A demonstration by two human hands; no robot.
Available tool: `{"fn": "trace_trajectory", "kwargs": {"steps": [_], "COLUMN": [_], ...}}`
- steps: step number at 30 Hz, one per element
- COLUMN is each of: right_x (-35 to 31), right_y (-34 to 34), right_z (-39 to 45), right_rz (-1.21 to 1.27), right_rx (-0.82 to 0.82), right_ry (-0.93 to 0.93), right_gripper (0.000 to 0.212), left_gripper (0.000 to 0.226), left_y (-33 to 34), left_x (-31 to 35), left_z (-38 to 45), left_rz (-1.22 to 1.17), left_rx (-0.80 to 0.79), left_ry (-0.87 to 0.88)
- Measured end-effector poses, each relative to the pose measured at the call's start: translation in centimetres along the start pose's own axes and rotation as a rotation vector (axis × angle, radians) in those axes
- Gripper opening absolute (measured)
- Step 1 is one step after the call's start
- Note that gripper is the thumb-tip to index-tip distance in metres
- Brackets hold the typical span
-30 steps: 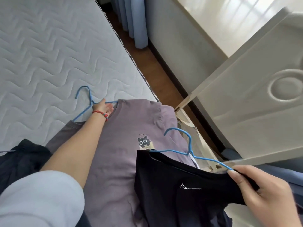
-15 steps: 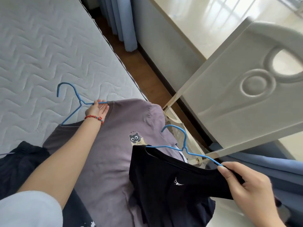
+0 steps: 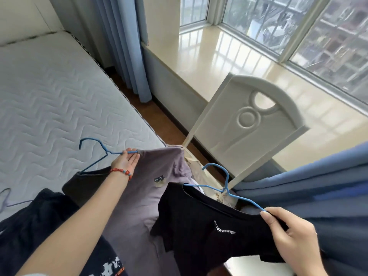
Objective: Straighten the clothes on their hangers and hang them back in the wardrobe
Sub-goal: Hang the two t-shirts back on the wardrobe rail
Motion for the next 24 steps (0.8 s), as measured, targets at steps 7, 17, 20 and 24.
{"fn": "trace_trajectory", "kwargs": {"steps": [7,17,20,24], "right_x": [-1.6,-6.6,-7.9,-10.3], "right_y": [-8.2,-21.0,-24.1,-27.4], "right_z": [-8.3,-19.4,-21.8,-24.9], "right_rz": [0.006,-0.031,-0.022,-0.019], "right_rx": [0.123,0.363,0.407,0.454], "right_ry": [0.06,-0.061,-0.052,-0.077], "right_gripper": [0.045,0.036,0.017,0.013], "left_gripper": [0.045,0.025,0.023,0.024], "left_y": [4.5,10.9,11.5,10.4], "left_x": [1.0,2.1,3.2,4.8], "left_z": [-12.6,-32.8,-38.5,-44.4], "left_rz": [0.259,0.121,0.121,0.133], "left_rx": [-0.183,-0.461,-0.527,-0.578], "left_ry": [0.09,0.268,0.34,0.397]}}
Point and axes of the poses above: each hand's wrist, its own z-axis towards the middle knuckle, its own y-axis out of the palm, x = y × z, the point moved 8 cm from there along z, towards the middle knuckle, and after that the axes turned 15 degrees about z, right-handed, at the moved point
